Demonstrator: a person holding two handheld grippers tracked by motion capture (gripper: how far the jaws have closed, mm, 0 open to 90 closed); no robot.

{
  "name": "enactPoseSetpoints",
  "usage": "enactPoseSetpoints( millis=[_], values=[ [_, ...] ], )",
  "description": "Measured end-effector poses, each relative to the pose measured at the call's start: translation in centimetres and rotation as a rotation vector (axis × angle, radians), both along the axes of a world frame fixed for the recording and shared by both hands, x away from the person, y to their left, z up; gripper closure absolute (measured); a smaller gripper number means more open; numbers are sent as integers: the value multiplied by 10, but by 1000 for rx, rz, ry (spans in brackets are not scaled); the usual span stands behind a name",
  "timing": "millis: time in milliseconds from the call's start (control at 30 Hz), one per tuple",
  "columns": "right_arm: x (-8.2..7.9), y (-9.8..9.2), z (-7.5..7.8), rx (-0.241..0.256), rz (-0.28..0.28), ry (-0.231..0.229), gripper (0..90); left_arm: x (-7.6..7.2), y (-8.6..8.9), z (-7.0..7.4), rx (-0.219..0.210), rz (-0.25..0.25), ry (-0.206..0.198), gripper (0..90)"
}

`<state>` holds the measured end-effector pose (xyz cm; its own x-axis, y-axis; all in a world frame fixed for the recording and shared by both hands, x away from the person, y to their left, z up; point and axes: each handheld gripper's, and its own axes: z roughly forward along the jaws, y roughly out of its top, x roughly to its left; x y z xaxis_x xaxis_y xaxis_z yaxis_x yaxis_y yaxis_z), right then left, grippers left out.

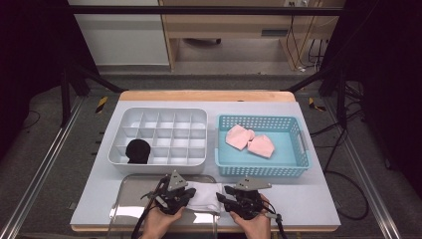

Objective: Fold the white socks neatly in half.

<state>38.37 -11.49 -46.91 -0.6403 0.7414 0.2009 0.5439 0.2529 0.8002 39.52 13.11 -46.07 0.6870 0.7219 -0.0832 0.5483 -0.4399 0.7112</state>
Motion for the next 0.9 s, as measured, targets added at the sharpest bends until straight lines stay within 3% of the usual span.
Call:
enactPoseSetpoints(
  millis=[233, 300, 433, 600, 700, 900],
  values=[
    [-4, 1, -14, 17, 4, 45, 554, -2, 1, -1, 19, -3, -2, 883],
    [-3, 0, -15, 41, -1, 63, 576, -3, -1, 2, 10, 4, 1, 869],
    [-2, -1, -17, 79, 10, 91, 647, -6, -13, 12, 4, -28, -31, 852],
    [0, -3, -20, 139, 23, 143, 766, -2, -25, 2, 28, -42, -8, 861],
    [-2, -3, -18, 119, 34, 124, 855, -1, -25, -3, 7, -37, 4, 872],
    [-1, -3, -9, 92, 28, 77, 865, -1, -25, -3, 12, -37, 3, 876]
  ],
)
